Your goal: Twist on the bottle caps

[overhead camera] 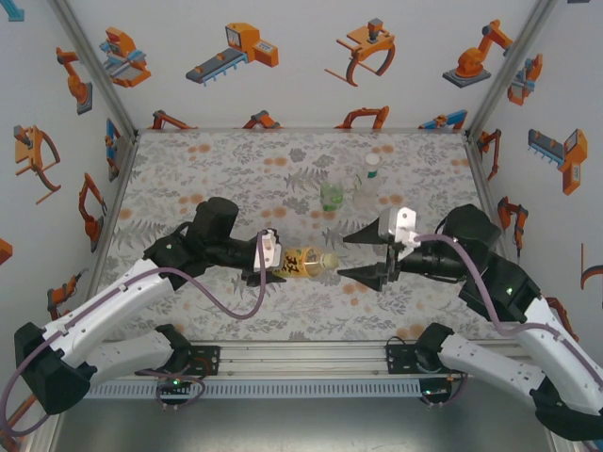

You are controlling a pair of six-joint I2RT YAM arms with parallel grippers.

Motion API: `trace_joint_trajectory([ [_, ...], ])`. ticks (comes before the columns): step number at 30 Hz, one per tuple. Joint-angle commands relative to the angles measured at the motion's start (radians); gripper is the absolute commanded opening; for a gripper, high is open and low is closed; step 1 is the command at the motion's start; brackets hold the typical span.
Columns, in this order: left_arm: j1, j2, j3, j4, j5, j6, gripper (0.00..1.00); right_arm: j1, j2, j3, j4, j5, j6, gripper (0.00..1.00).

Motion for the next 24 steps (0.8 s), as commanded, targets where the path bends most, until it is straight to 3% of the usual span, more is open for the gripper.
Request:
trace_joint_trajectory([
  [1,-0.006,0.0,0.037,-0.02,0.062,0.026,0.0,0.003,0.017,0.037,-0.105,-0.148,-0.253,0.57],
  [24,-0.006,0.008,0.052,-0.037,0.067,0.014,0.0,0.003,0.082,0.007,-0.039,-0.123,-0.273,0.45],
])
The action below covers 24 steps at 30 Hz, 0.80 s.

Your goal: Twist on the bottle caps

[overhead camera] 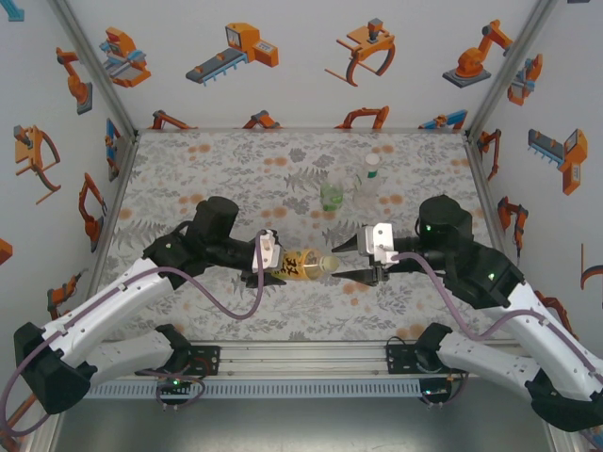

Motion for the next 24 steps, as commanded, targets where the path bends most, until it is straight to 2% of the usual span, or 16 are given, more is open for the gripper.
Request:
trace_joint_trajectory([
  [1,-0.006,0.005,0.037,-0.014,0.032,0.01,0.0,0.003,-0.003,-0.007,0.041,-0.022,-0.012,0.45],
  [11,-0.006,0.005,0.04,-0.017,0.027,0.003,0.0,0.008,0.007,-0.014,0.048,-0.038,-0.002,0.41],
  [17,-0.006,0.003,0.041,-0.019,0.018,0.003,0.0,0.012,0.005,-0.023,0.064,-0.036,0.017,0.31],
  [21,-0.006,-0.003,0.041,-0.019,-0.013,-0.001,0.0,0.016,-0.003,-0.038,0.105,-0.02,0.086,0.25],
  [24,-0.006,-0.011,0.041,-0.017,-0.038,-0.003,0.0,0.015,-0.018,-0.066,0.172,0.053,0.207,0.19],
])
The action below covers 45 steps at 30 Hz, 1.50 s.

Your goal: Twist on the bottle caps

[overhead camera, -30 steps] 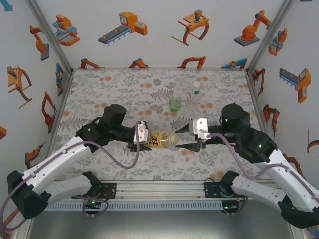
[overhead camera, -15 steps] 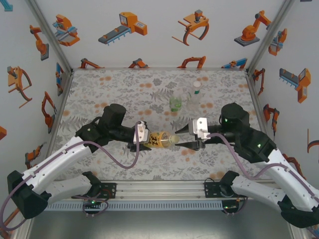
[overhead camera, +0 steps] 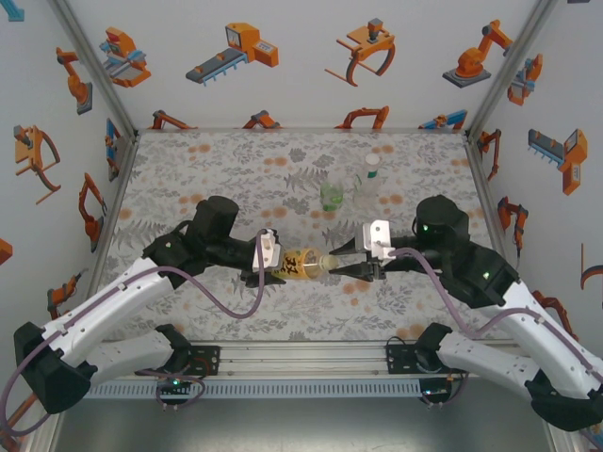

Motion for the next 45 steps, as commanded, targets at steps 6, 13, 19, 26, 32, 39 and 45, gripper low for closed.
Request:
trace_joint_trajectory([
  [6,-0.006,-0.026,0.021,0.027,-0.078,-0.022,0.0,0.013,-0.029,-0.096,0.247,0.175,0.455,0.08],
  [13,-0.006,-0.029,0.016,0.049,-0.135,-0.041,0.0,0.014,-0.019,-0.19,0.397,0.413,0.999,0.02],
  [19,-0.006,-0.016,0.017,0.053,-0.152,-0.051,0.0,0.014,0.046,-0.142,0.257,0.525,1.357,0.0],
  [26,-0.006,-0.01,0.018,0.053,-0.154,-0.051,0.0,0.032,0.092,-0.092,0.213,0.501,1.458,0.11],
  [32,-0.006,-0.011,0.018,0.05,-0.152,-0.047,0.0,0.034,0.074,-0.044,0.186,0.493,1.323,0.34],
  [39,-0.006,-0.004,0.019,0.046,-0.138,-0.041,0.0,0.034,0.02,-0.003,0.153,0.513,1.148,0.47],
  [45,-0.006,-0.004,0.022,0.031,-0.079,-0.023,0.0,0.034,-0.007,-0.003,0.187,0.479,0.968,0.55],
])
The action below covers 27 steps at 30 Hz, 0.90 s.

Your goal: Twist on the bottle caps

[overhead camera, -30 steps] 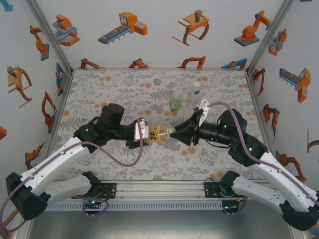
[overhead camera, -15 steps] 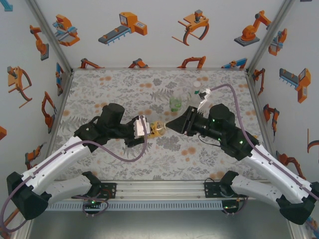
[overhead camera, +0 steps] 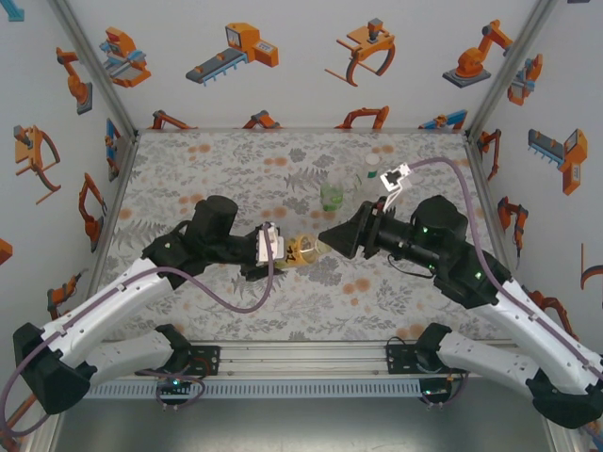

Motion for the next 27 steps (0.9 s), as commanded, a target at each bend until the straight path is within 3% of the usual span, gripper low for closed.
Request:
trace_joint_trajectory([
  [1,-0.004,0.0,0.022,0.004,0.079,0.032,0.0,0.007,-0.019,0.022,0.041,-0.037,-0.178,0.55],
  [8,-0.004,0.008,0.03,-0.018,0.137,0.048,0.0,0.007,-0.072,-0.006,0.076,-0.284,-0.631,0.54],
  [13,-0.003,0.023,0.044,-0.046,0.162,0.059,0.0,0.007,-0.069,0.026,-0.035,-0.486,-0.938,0.54],
  [19,-0.004,0.053,0.066,-0.088,0.2,0.072,0.0,0.007,-0.026,0.093,-0.207,-0.507,-1.176,0.54],
  [27,-0.006,0.067,0.077,-0.108,0.229,0.077,0.0,0.007,0.023,0.103,-0.22,-0.479,-1.228,0.52],
])
